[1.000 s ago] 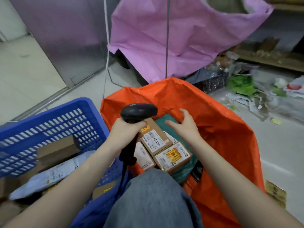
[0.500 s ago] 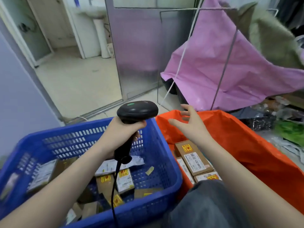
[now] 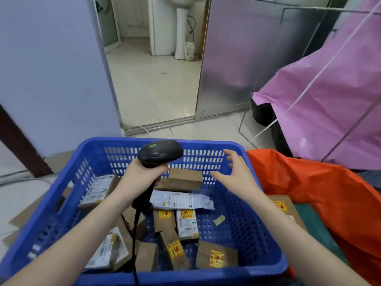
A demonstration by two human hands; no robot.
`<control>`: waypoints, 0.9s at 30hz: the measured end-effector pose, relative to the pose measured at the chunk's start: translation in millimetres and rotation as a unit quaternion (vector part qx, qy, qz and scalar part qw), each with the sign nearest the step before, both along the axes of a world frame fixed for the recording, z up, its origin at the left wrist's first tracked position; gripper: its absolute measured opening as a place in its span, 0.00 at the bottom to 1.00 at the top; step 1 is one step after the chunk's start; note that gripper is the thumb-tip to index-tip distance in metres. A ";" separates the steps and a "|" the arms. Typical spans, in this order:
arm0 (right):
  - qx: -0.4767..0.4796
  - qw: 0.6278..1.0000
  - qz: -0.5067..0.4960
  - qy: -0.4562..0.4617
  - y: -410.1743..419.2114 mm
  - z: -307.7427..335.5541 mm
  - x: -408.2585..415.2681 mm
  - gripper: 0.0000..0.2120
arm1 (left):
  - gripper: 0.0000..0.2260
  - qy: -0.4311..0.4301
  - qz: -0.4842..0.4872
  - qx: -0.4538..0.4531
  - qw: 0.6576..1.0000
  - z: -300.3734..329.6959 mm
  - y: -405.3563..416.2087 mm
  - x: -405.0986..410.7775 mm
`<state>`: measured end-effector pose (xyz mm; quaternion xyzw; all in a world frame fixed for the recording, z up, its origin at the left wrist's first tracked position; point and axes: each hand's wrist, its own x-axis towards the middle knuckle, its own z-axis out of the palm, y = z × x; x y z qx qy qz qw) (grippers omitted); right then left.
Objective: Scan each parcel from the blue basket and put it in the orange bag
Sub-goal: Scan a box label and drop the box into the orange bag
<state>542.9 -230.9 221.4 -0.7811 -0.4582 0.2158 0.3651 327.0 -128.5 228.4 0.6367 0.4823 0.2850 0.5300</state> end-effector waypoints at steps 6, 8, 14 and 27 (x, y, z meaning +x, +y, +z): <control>-0.089 0.995 0.039 -0.023 61.6 -67.0 -2.2 0.37 | 0.04 -0.005 0.026 -0.040 0.999 -58.0 50.7 8.2; -0.122 0.991 0.049 -0.039 79.4 -91.3 0.3 0.38 | 0.04 0.002 0.032 -0.051 0.998 -77.0 64.7 16.3; -0.196 0.971 0.072 -0.113 115.4 -158.6 13.7 0.39 | 0.05 0.016 0.022 -0.117 0.993 -138.8 90.0 38.6; -0.241 0.934 0.103 -0.242 164.2 -222.9 30.6 0.35 | 0.04 0.042 0.036 -0.141 0.988 -204.3 111.9 46.3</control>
